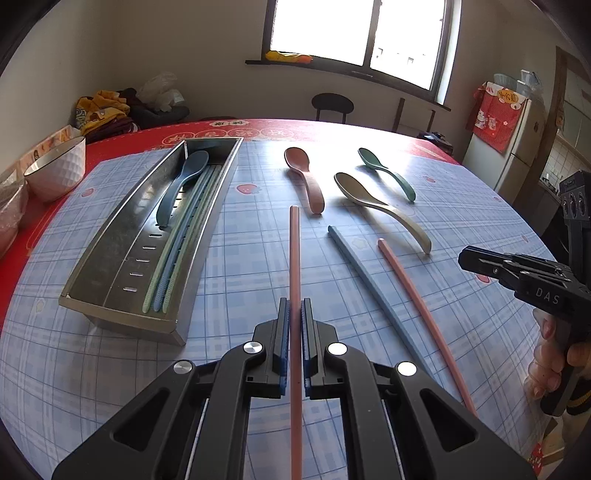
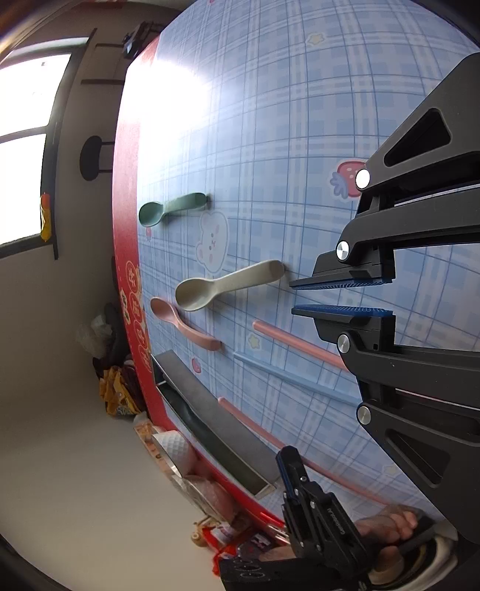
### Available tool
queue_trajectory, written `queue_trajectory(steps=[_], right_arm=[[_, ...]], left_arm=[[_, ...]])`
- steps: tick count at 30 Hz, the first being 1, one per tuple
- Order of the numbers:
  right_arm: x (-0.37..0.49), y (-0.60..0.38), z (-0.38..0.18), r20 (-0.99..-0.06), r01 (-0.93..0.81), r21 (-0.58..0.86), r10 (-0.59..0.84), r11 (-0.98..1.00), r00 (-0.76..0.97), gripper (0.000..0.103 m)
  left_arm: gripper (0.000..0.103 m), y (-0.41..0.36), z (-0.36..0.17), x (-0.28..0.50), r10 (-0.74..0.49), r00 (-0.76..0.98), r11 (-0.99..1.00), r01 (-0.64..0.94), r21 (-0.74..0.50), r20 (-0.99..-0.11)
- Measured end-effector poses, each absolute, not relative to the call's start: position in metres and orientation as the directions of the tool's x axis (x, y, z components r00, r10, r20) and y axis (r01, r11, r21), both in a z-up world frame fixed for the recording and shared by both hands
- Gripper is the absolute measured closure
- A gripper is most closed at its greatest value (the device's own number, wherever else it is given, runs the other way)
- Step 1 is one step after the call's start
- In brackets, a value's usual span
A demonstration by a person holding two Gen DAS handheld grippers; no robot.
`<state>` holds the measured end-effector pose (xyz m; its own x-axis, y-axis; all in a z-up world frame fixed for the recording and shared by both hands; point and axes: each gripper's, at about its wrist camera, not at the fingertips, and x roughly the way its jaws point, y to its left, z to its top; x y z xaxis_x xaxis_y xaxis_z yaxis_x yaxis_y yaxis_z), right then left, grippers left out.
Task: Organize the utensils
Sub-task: 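Grasp the beige spoon by its handle with the right tool while the left holds the pink chopstick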
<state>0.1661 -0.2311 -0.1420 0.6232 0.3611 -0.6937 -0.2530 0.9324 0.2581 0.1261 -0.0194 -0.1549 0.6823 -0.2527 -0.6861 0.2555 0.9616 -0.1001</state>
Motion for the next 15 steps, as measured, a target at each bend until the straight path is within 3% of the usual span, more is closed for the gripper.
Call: queue_trajectory(steps=[10, 15], right_arm=[[0.226, -0.211, -0.128, -0.711, -0.278, 0.143, 0.294, 0.950, 0.638, 0.093], [0.251, -0.199, -0.140, -0.742, -0.258, 0.105, 0.248, 0.960, 0.622, 0.087]], left_arm=[[0.097, 0.000, -0.149, 0.122, -0.263, 0.720, 0.965, 0.201, -0.170, -0.642], [0.097, 0.001, -0.148, 0.121, -0.275, 0.721, 0.962, 0.206, -0.182, -0.636]])
